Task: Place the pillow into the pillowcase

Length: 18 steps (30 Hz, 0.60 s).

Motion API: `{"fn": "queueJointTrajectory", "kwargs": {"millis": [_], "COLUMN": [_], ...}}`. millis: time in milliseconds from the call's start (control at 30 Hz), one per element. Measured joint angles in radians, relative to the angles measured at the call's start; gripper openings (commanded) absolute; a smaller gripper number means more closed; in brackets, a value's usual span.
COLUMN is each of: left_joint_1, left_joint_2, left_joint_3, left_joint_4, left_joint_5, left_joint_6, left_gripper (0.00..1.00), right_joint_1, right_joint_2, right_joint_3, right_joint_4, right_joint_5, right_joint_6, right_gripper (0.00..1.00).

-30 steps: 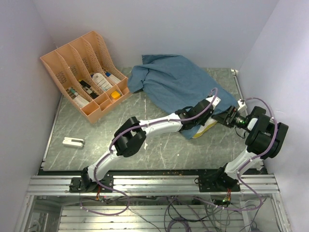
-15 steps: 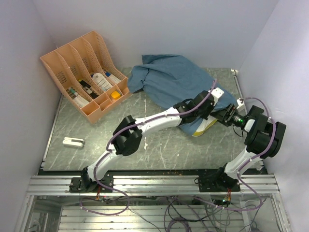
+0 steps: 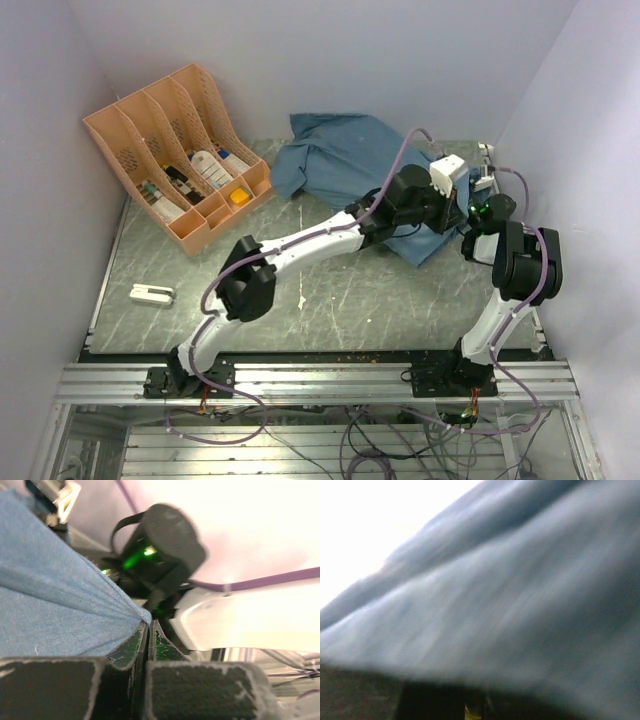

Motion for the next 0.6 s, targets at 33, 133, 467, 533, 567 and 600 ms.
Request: {"fn": "queueJointTrajectory", "kwargs": {"millis": [33, 133, 467, 533, 567, 600], "left_joint_1": [0.000, 0.008, 0.058, 0.058, 0.058, 0.059], "left_joint_2": [-0.028, -0.155, -0.277, -0.243, -0.230, -0.218], "left_joint_3": [-0.027, -0.179, -0.719, -0.719, -0.719, -0.719], "left_joint_4": [0.026, 0.094, 0.487, 0.528, 0.551, 0.582], "left_joint_5": [0.008, 0.011, 0.091, 0.113, 0.121, 0.130], "left_joint_6": [-0.008, -0.020, -0.246, -0.281, -0.298, -0.316], "left_gripper": [0.07, 0.07, 0.07, 0.07, 0.07, 0.07], "right_joint_1": [0.014, 0.066, -0.143, -0.198, -0.229, -0.266], "right_joint_2": [-0.001, -0.002, -0.180, -0.237, -0.262, -0.287], "right_joint_3": [0.017, 0.037, 0.096, 0.155, 0.188, 0.220], "right_joint_4": [-0.013, -0.110, -1.035, -1.302, -1.440, -1.588], "right_joint_5": [0.022, 0.042, -0.129, -0.135, -0.140, -0.145], "right_joint_6": [-0.021, -0.142, -1.018, -1.281, -1.427, -1.591], "right_gripper": [0.08, 0.26, 0.93, 0.95, 0.99, 1.00]}}
